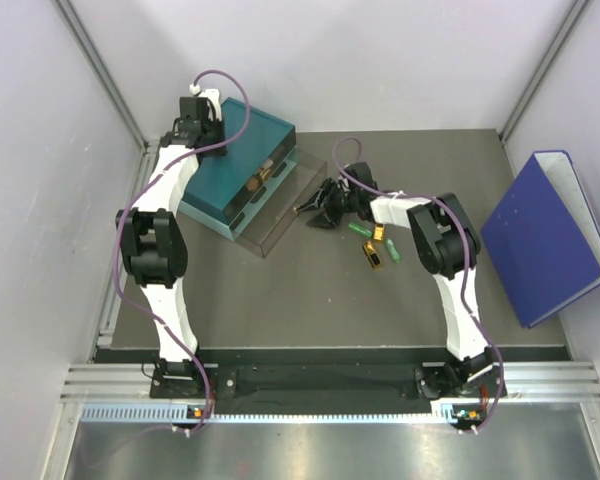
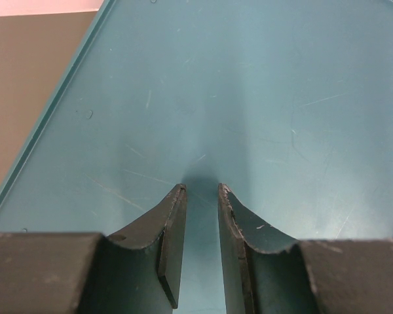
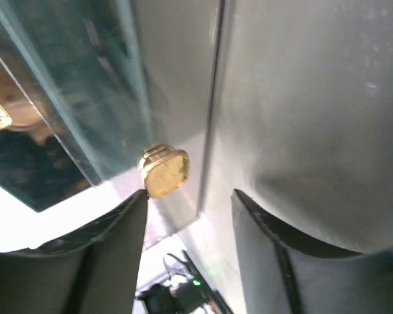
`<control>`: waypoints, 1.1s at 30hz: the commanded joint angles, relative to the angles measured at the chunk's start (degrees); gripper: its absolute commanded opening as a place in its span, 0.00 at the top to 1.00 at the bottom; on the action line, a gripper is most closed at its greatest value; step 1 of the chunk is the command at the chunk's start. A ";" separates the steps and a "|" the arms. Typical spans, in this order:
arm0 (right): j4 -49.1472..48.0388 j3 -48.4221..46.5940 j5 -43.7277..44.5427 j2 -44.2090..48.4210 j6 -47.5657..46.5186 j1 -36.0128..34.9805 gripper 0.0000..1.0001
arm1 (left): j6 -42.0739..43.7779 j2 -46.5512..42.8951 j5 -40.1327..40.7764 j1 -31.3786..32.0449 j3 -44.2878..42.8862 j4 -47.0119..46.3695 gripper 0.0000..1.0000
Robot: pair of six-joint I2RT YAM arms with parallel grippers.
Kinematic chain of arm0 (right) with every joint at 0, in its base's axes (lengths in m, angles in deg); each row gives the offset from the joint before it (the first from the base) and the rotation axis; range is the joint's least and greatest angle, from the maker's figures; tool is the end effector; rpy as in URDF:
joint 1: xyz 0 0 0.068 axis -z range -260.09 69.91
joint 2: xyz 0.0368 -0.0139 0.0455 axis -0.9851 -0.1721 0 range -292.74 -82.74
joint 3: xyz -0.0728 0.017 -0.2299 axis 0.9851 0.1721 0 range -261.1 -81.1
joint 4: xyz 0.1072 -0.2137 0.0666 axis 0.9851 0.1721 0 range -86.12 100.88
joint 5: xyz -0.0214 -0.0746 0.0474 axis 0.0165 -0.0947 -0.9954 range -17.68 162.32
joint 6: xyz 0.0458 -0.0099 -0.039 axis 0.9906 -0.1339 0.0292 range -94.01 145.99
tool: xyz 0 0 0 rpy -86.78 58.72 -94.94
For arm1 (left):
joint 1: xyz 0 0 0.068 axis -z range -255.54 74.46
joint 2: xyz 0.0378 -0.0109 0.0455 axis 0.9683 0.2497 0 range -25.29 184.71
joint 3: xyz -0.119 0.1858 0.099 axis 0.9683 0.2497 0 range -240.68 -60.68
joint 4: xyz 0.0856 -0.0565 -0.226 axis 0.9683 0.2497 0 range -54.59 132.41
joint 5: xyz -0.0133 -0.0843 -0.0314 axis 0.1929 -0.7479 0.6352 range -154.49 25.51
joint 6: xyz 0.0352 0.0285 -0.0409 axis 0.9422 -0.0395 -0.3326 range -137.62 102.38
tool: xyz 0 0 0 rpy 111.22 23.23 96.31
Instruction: Organize the makeup
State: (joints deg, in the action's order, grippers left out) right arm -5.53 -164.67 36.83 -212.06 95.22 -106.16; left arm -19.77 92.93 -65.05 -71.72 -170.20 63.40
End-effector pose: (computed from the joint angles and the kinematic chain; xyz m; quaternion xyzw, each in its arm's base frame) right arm 0.4019 0.2261 0.1035 0.1848 0.8409 0.5009 0.0886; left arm 0.4617 -0.0314 0.2707 0.0152 0.8936 -0.0277 0.4477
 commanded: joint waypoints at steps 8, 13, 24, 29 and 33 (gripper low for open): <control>40.94 -18.11 15.84 10.74 -37.37 1.54 0.39 | -1.27 4.31 -2.87 0.84 5.63 15.08 0.69; 51.76 -18.30 30.71 13.91 -46.81 1.63 0.39 | -0.84 4.48 -2.78 0.84 5.63 15.17 0.69; 55.11 -10.74 48.40 14.97 -52.71 2.95 0.39 | -0.57 4.83 -3.31 0.84 6.07 15.17 0.69; 56.00 -9.34 50.95 13.21 -51.92 3.21 0.39 | -0.48 4.66 -3.13 0.84 6.24 15.17 0.69; 53.53 -6.87 49.03 13.04 -51.48 3.65 0.39 | -0.48 4.66 -3.13 0.93 6.33 15.08 0.69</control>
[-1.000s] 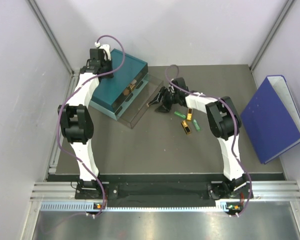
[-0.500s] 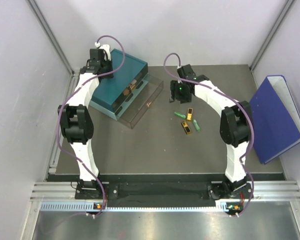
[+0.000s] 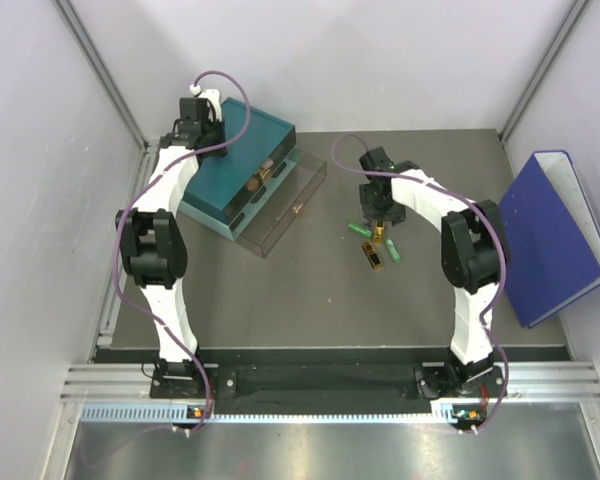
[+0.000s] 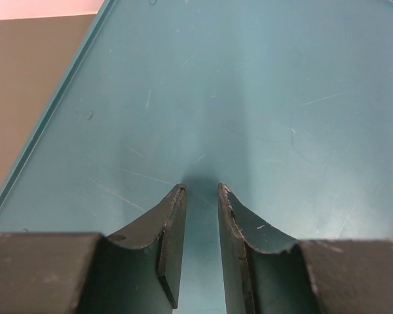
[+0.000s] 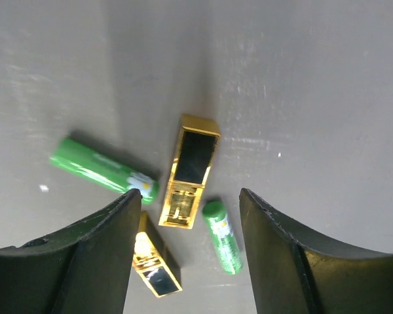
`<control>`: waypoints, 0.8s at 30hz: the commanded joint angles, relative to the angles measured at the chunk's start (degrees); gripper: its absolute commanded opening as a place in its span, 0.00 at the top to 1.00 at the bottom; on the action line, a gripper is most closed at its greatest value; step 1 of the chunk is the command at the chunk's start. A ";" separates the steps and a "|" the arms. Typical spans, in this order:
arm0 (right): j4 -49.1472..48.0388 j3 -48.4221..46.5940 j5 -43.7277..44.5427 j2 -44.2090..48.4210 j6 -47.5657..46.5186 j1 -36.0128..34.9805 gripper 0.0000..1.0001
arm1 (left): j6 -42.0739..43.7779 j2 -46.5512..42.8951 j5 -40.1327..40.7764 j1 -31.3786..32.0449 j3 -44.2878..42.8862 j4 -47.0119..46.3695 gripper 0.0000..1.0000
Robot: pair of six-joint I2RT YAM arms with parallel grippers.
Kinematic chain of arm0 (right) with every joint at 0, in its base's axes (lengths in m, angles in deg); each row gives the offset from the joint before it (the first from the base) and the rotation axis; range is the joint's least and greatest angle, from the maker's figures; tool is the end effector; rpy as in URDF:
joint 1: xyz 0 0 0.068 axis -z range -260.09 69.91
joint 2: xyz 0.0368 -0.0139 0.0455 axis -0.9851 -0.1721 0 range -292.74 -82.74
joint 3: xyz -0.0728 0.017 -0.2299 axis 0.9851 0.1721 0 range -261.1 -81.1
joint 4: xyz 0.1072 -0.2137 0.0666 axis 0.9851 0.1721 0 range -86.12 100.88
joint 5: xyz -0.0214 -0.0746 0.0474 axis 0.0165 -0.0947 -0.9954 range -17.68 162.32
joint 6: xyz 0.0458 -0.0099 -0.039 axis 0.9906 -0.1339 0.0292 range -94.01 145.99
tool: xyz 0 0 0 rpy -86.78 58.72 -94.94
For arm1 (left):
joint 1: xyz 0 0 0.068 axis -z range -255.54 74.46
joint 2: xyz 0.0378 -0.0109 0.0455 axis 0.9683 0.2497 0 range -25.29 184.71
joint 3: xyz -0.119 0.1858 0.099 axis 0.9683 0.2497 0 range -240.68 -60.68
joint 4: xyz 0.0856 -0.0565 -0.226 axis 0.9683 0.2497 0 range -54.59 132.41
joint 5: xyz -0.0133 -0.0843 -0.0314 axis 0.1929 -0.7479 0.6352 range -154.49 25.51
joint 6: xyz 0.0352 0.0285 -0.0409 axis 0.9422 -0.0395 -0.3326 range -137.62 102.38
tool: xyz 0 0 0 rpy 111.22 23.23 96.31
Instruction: Organize the makeup
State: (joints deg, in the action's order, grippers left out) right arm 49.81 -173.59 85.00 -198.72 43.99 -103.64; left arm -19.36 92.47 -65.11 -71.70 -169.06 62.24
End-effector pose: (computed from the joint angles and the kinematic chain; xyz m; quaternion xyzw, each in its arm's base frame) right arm 0.3695 0.1501 0.1740 -0.0276 0.9777 -0.0386 0.2045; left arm 0.4609 -0.0315 0.2696 0.0187 0.8917 -0.0268 0.4515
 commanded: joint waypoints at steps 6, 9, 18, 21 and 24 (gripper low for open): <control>-5.14 5.82 -2.40 -1.62 1.68 1.58 0.59 | -0.72 5.12 -2.98 0.82 5.19 16.24 0.69; -8.40 7.76 -4.42 0.31 2.65 1.67 0.92 | -0.64 5.03 -2.54 0.82 5.28 16.24 0.69; -9.72 0.83 -11.01 1.81 1.16 1.84 1.00 | -1.07 5.03 -2.89 0.82 5.63 16.41 0.69; -11.74 -2.16 -16.28 2.08 1.77 1.84 1.00 | -1.25 5.20 -2.89 0.82 5.55 16.41 0.68; -14.81 -5.41 -22.51 1.73 3.44 1.93 1.00 | -1.25 5.12 -2.72 0.82 5.55 16.32 0.69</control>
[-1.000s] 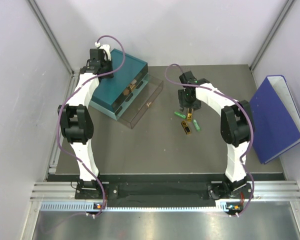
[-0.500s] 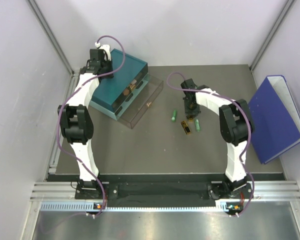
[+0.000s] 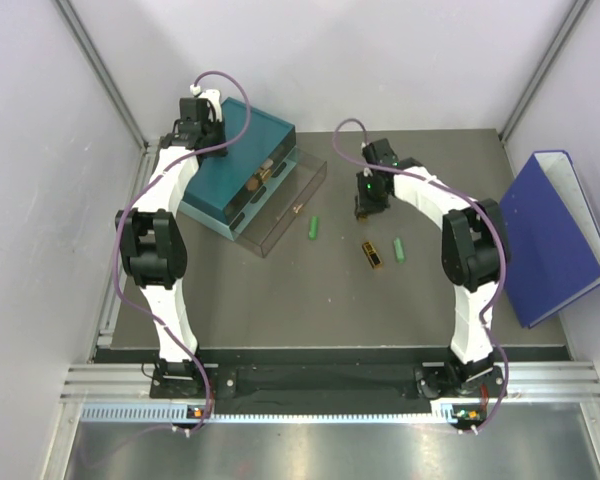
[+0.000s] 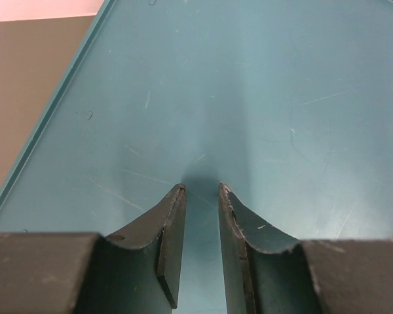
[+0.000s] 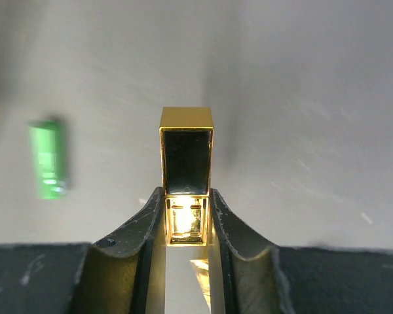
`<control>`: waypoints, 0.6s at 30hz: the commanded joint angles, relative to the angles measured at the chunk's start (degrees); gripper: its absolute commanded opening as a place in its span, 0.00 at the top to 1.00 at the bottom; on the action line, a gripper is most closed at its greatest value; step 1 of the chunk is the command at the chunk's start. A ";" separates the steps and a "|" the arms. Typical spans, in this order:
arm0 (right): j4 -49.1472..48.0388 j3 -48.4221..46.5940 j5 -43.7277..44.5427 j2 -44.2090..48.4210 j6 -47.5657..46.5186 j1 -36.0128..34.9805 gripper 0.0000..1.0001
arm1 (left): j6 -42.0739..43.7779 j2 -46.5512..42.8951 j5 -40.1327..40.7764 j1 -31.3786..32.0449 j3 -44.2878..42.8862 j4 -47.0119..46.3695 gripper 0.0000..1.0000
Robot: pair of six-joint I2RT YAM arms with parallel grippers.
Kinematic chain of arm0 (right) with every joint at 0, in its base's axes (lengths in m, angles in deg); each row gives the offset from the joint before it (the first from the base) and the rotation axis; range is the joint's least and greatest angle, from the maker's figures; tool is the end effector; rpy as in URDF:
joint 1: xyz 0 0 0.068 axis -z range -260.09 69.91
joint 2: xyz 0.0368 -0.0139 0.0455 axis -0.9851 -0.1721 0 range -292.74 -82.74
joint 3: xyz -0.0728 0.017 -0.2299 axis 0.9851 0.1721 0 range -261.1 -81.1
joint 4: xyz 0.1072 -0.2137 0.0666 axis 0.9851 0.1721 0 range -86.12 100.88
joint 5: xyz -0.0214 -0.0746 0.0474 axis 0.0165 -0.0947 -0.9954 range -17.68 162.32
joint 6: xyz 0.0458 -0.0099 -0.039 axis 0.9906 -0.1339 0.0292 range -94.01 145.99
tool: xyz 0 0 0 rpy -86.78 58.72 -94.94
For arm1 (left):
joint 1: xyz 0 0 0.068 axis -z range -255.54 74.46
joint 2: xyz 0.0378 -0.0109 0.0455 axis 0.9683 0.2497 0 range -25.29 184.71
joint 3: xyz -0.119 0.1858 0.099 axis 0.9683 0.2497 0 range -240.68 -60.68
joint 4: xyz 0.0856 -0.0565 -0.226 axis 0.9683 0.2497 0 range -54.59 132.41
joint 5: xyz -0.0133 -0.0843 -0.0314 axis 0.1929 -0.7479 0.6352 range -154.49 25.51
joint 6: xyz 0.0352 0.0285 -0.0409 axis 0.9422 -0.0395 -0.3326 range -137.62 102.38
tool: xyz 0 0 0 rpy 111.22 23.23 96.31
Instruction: Organize the makeup
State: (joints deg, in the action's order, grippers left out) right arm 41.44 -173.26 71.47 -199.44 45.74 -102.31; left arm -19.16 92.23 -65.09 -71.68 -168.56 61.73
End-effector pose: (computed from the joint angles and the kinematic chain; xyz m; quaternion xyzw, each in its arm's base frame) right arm 0.3838 0.1575 0.1736 -0.0227 0.9702 0.0931 0.2225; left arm 0.4604 -0.0316 0.2694 0.0204 0.8906 -0.0260 0.4535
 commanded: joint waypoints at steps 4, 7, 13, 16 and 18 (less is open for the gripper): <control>-12.23 -9.96 -17.07 1.48 5.73 0.25 1.00 | -1.45 5.45 -2.74 0.80 5.04 16.83 0.68; -15.66 -13.20 -19.72 -0.18 8.36 -0.45 1.00 | -1.54 5.53 -2.83 0.80 4.95 16.74 0.69; -19.09 -20.50 -26.13 -6.34 13.47 -2.48 1.00 | -1.89 5.53 -3.35 0.80 4.78 16.74 0.68; -20.33 -24.27 -28.33 -9.58 16.19 -3.71 0.99 | -1.89 5.71 -3.27 0.80 4.95 16.65 0.68; -20.42 -26.57 -28.86 -12.39 18.64 -4.76 0.99 | -1.89 5.71 -3.18 0.89 5.04 16.65 0.68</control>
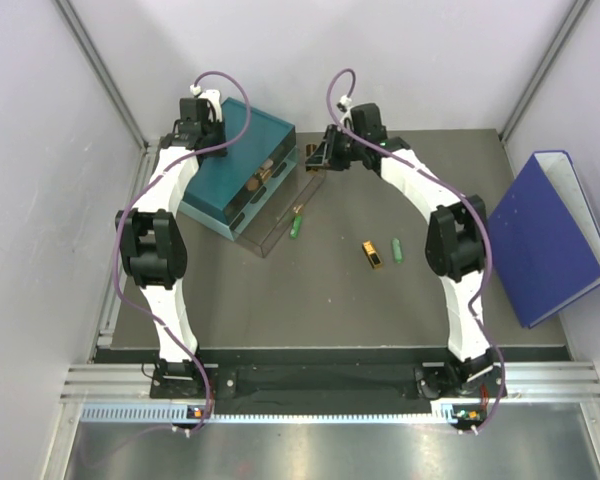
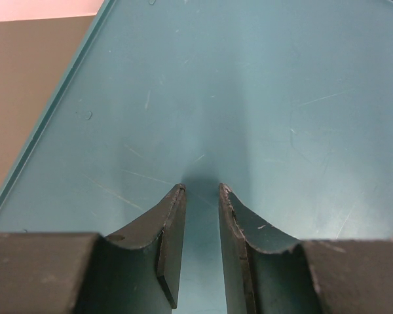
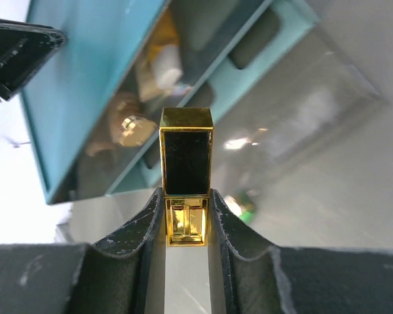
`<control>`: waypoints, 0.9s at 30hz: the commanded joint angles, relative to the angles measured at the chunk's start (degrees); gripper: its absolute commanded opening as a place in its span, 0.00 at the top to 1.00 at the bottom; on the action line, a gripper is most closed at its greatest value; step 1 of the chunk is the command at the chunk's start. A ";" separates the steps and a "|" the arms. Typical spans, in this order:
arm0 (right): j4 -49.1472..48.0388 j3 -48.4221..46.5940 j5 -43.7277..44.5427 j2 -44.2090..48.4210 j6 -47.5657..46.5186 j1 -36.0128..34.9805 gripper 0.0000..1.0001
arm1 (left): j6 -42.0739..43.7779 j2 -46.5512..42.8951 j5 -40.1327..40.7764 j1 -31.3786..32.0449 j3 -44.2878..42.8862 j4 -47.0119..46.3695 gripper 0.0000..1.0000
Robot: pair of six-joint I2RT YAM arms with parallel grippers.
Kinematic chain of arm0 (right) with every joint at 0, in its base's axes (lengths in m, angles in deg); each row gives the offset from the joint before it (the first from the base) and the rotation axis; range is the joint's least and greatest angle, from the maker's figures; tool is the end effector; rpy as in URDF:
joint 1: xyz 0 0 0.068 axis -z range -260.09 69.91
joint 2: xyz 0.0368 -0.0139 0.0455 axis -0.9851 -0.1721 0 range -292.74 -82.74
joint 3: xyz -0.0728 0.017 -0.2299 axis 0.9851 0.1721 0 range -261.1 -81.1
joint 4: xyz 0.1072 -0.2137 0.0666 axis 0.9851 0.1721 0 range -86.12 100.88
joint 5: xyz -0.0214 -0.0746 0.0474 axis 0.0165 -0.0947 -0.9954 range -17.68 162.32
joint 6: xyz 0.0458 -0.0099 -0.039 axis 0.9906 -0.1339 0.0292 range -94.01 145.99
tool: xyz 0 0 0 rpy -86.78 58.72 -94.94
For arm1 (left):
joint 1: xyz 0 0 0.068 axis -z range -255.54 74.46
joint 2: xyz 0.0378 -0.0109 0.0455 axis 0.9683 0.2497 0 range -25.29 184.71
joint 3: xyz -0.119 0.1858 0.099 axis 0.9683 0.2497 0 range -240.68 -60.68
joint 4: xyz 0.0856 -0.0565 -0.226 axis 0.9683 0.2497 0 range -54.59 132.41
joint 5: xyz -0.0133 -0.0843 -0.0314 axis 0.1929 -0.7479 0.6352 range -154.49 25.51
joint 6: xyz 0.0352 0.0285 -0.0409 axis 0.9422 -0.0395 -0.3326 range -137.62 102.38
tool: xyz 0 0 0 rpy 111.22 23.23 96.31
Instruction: Organize the makeup
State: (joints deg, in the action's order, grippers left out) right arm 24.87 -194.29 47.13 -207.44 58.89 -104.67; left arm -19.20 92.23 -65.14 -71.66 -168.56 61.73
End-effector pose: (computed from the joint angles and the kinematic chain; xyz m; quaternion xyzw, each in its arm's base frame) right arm 0.4350 0.2203 0.2548 -0.0425 0.8610 0.3934 0.3196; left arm 0.4604 -0.0318 0.2694 0.0204 0.8906 -0.0267 0.4535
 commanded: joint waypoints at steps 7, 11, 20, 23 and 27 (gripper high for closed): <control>-6.14 -12.75 -7.06 -11.70 12.35 -5.30 0.76 | -2.02 5.88 -3.49 0.78 5.13 16.48 0.68; -5.18 -12.76 -6.19 -11.88 11.66 -5.75 0.46 | -1.76 5.97 -3.05 0.87 4.87 16.56 0.68; -1.66 -8.11 -2.41 -5.91 6.39 -3.64 0.31 | -1.75 6.06 -3.13 0.87 4.69 16.65 0.68; 3.07 -4.07 1.19 -0.55 -0.45 -2.58 0.31 | -1.84 6.15 -3.22 0.78 4.69 16.56 0.68; 16.85 -0.21 9.53 5.34 -16.01 -2.05 0.30 | -1.84 6.50 -3.31 0.87 4.52 16.30 0.68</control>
State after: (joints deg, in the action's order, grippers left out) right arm 31.16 -196.60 48.55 -212.01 57.87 -107.42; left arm -19.23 92.23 -65.18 -71.66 -168.52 61.69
